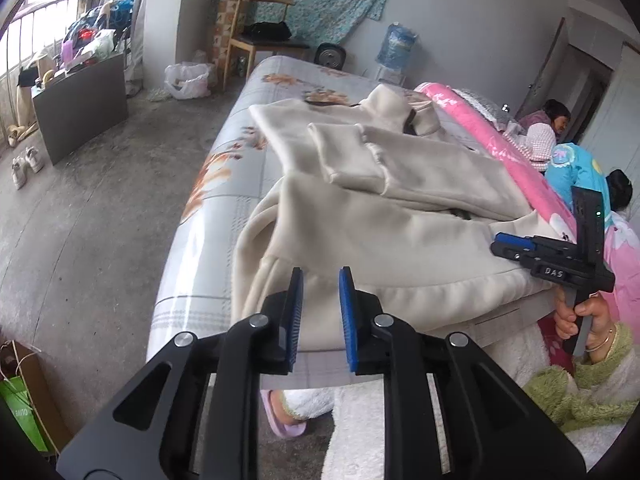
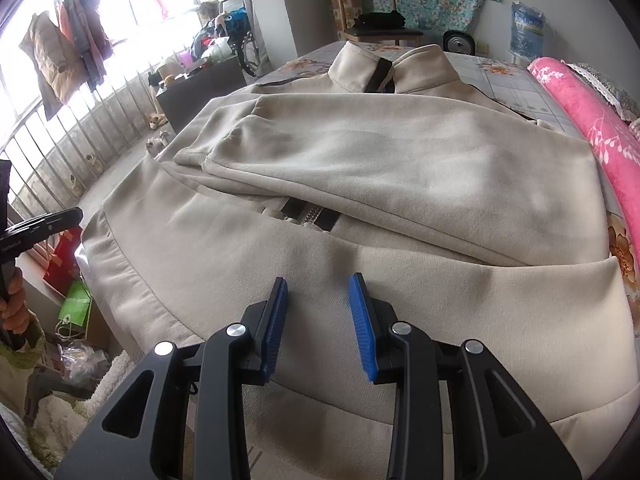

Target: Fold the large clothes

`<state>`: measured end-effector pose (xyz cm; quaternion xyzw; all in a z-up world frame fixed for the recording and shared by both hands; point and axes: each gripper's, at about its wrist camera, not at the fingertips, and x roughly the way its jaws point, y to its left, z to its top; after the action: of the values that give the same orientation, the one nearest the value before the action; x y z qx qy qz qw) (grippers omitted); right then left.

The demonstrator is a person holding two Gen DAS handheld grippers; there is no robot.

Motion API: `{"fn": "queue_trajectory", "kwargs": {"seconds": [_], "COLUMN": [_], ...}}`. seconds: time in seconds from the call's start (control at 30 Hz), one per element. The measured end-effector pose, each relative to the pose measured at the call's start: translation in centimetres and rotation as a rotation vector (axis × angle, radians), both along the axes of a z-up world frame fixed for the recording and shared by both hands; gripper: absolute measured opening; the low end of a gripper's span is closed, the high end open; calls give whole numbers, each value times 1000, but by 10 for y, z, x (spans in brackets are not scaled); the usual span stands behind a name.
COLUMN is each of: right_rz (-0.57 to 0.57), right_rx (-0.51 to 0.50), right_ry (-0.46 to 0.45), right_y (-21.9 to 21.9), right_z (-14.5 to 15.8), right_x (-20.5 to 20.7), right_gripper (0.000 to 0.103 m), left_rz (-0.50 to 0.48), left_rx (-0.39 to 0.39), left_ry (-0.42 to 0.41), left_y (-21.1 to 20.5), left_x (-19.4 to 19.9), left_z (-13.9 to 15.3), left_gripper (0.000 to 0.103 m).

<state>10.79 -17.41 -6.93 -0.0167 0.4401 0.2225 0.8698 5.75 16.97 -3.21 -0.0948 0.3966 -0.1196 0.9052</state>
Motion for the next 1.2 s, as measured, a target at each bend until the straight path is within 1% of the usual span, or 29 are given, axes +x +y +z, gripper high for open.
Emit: {"fn": "queue_trajectory", "kwargs": {"seconds": [0.1, 0.17, 0.23, 0.27, 0.3, 0.43, 0.47, 0.53, 0.6, 0.63, 0.77, 0.83, 0.87, 0.9, 0.97, 1.0, 1.13, 1.17, 1.2], "right_rz": [-7, -25, -52, -66, -88, -203, -240, -310, -363, -367, -367, -353, -346, -341, -328, -323, -331, -342, -356], "right_rx": [31, 49, 50, 44, 31, -40, -47, -46, -45, -23, -72, -50, -37, -30, -21, -18, 5, 6, 4], "right_ry": [20, 13, -2, -12, -25, -58, -54, -21, 36, 25, 15, 3, -11, -27, -57, -66, -84, -83, -82], "right_y": [-4, -12, -20, -25, -31, -62, -72, -91, -105, -109, -97, -93, -89, -88, -80, -76, -65, -64, -63], "right_z": [4, 11, 19, 23, 27, 33, 31, 21, 4, 2, 10, 19, 25, 31, 41, 45, 57, 59, 61], "right_x": [2, 1, -3, -5, -7, -11, -11, -8, -3, -4, -3, -5, -5, -7, -7, -5, 9, 14, 19], "right_gripper": [33, 34, 38, 43, 47, 52, 52, 53, 53, 53, 54, 56, 61, 68, 75, 76, 82, 86, 88], "left_rz": [-43, -68, -94, -103, -110, -120, -117, -111, -121, -126, -122, -114, -110, -106, -97, -91, -62, -52, -37], "left_rx": [-42, -73, -73, -71, -68, -5, 10, 31, 43, 50, 83, 83, 83, 86, 100, 110, 152, 165, 182], "left_ry": [-11, 13, 33, 36, 41, 78, 93, 116, 108, 109, 119, 103, 94, 84, 65, 59, 59, 55, 51], "left_y": [-22, -39, -56, -63, -70, -95, -99, -104, -107, -108, -111, -110, -109, -109, -108, -108, -111, -111, -112], "left_x": [11, 24, 35, 40, 45, 63, 67, 74, 75, 76, 78, 78, 78, 78, 80, 83, 99, 104, 109], "left_z": [1, -4, -9, -11, -13, -22, -24, -29, -29, -29, -26, -20, -16, -13, -6, -2, 11, 13, 16], "left_gripper": [19, 21, 24, 28, 35, 43, 46, 49, 56, 57, 63, 65, 67, 70, 74, 77, 82, 85, 85]}}
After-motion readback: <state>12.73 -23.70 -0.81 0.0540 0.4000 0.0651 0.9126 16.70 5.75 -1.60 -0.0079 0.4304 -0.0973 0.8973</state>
